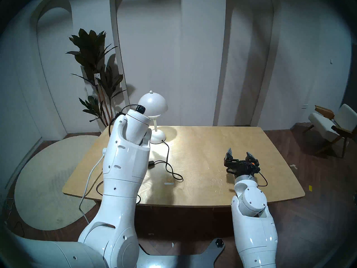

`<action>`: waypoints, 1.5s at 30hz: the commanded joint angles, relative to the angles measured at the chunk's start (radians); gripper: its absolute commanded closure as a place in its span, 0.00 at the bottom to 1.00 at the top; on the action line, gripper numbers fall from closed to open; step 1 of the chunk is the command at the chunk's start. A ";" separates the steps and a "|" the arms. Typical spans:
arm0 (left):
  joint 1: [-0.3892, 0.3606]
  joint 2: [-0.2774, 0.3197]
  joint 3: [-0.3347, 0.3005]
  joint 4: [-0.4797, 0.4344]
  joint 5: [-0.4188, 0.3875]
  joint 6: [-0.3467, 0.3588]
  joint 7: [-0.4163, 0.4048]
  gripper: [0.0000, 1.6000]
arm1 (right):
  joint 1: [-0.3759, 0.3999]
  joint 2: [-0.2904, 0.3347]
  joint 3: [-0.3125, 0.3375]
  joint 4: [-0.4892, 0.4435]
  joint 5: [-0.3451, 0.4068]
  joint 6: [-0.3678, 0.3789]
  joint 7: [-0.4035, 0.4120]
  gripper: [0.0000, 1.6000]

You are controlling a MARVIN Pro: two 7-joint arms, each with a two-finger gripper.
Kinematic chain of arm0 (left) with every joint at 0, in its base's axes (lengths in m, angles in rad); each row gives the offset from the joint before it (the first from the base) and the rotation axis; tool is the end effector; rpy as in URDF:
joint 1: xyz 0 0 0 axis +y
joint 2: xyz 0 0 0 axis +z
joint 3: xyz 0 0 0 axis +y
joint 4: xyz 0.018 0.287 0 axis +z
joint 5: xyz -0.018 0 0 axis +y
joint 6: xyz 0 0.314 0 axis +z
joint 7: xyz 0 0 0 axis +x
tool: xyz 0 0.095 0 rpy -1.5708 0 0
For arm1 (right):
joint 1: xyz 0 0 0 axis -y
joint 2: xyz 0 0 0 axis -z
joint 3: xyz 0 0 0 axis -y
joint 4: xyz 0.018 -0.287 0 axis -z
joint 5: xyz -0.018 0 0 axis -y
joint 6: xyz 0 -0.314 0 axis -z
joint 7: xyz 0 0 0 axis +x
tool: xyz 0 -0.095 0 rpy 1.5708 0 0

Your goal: Turn on the table lamp by pressing the switch

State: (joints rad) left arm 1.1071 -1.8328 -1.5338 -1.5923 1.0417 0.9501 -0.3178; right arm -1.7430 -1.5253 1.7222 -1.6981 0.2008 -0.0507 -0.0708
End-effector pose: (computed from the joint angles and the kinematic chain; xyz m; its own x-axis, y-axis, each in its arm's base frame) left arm 0.5061 -0.0603 -0.1453 0.5087 -0.4329 0.7442 0.0480 -0.8488 -0.5266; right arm 0.3708 -0.0829 -0.3143 -0.0332 -0.1266 0.9914 -0.2168 -0.9674 -0.1308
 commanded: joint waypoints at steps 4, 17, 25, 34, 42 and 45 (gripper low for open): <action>0.018 0.021 0.026 -0.159 -0.190 0.007 -0.038 0.00 | 0.011 0.002 0.001 -0.020 0.000 -0.008 0.001 0.00; 0.139 0.115 0.081 -0.325 -0.404 -0.012 -0.032 0.00 | 0.012 0.002 0.001 -0.018 0.000 -0.008 0.001 0.00; 0.222 0.161 0.089 -0.410 -0.510 -0.037 0.013 0.00 | 0.012 0.002 0.001 -0.018 0.000 -0.008 0.001 0.00; 0.325 0.205 0.115 -0.506 -0.636 -0.108 0.098 0.00 | 0.012 0.002 0.001 -0.020 0.000 -0.009 0.001 0.00; 0.431 0.232 0.116 -0.580 -0.740 -0.211 0.225 0.00 | 0.011 0.002 0.001 -0.022 0.000 -0.009 0.001 0.00; 0.471 0.238 0.118 -0.599 -0.783 -0.264 0.283 0.00 | 0.010 0.002 0.001 -0.023 0.000 -0.010 0.001 0.00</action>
State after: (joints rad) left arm 1.4899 -1.6158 -1.4176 -2.1215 0.3299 0.7892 -0.1336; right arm -1.7391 -1.5246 1.7219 -1.6956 0.2007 -0.0509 -0.0708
